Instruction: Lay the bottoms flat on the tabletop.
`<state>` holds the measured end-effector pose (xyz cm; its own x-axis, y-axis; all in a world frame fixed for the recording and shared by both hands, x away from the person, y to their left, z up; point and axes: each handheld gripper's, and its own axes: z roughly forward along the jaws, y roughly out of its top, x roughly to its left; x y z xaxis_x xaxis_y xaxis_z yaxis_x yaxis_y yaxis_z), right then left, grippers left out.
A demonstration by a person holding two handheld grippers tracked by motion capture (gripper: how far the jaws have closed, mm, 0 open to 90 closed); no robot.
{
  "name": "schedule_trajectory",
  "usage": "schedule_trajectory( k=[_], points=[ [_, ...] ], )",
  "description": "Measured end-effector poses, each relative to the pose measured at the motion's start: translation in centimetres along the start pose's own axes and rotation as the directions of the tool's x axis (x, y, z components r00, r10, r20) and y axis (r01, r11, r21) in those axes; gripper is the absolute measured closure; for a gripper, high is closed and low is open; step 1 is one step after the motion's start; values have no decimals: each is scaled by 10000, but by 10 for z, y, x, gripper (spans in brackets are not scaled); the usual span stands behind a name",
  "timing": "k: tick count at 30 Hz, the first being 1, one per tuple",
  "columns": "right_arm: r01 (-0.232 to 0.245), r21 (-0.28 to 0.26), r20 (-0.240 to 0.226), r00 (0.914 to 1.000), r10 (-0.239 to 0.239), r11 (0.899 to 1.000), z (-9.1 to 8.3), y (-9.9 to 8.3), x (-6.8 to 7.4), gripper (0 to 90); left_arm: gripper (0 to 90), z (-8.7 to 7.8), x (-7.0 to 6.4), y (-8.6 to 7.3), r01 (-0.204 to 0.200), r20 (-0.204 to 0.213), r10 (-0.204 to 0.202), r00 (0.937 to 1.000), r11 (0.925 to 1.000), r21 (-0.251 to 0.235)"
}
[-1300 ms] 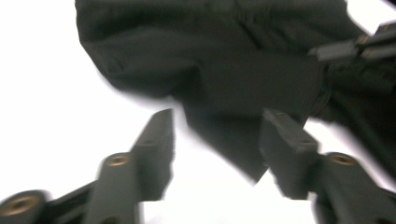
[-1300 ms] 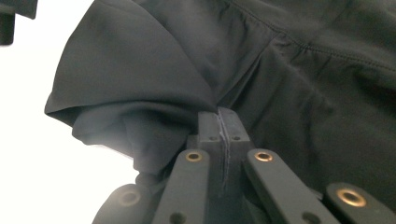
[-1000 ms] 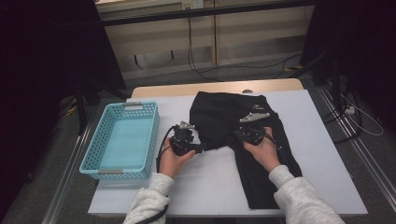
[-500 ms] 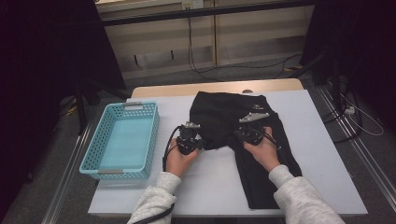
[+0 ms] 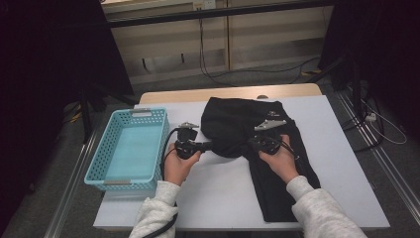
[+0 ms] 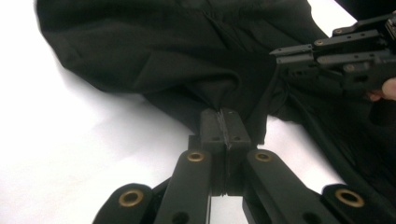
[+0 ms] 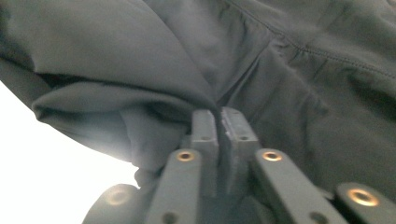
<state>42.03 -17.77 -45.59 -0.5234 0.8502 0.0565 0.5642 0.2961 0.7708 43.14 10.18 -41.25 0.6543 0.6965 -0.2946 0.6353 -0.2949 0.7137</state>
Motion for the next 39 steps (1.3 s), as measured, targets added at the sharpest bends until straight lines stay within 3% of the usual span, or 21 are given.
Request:
schedule_trajectory(
  k=[6,10,19,27,32,39],
  points=[
    [327,-265,70,9994,-325,9991,-11,-1,4,712,900,-11,0,4,125,247,-117,9996,9994,-323],
    [449,-532,-129,9989,-457,9976,-21,-1,10,658,900,-11,0,4,160,182,-155,9997,9995,-270],
    [905,-503,-627,9936,-935,9946,-31,-7,29,605,900,-11,0,2,200,147,-196,9997,9994,-266],
    [1324,-292,-1430,9804,-1352,9908,-15,-7,52,575,900,-11,0,2,207,139,-203,9997,9993,-313],
    [1534,-161,-1429,9777,-1541,9880,-1,-4,62,575,900,-11,1,1,212,89,-209,9997,9995,-251],
    [1698,157,-1792,9700,-1643,9854,15,0,70,568,900,-12,3,0,288,83,-286,9996,9993,-245]
  ],
)
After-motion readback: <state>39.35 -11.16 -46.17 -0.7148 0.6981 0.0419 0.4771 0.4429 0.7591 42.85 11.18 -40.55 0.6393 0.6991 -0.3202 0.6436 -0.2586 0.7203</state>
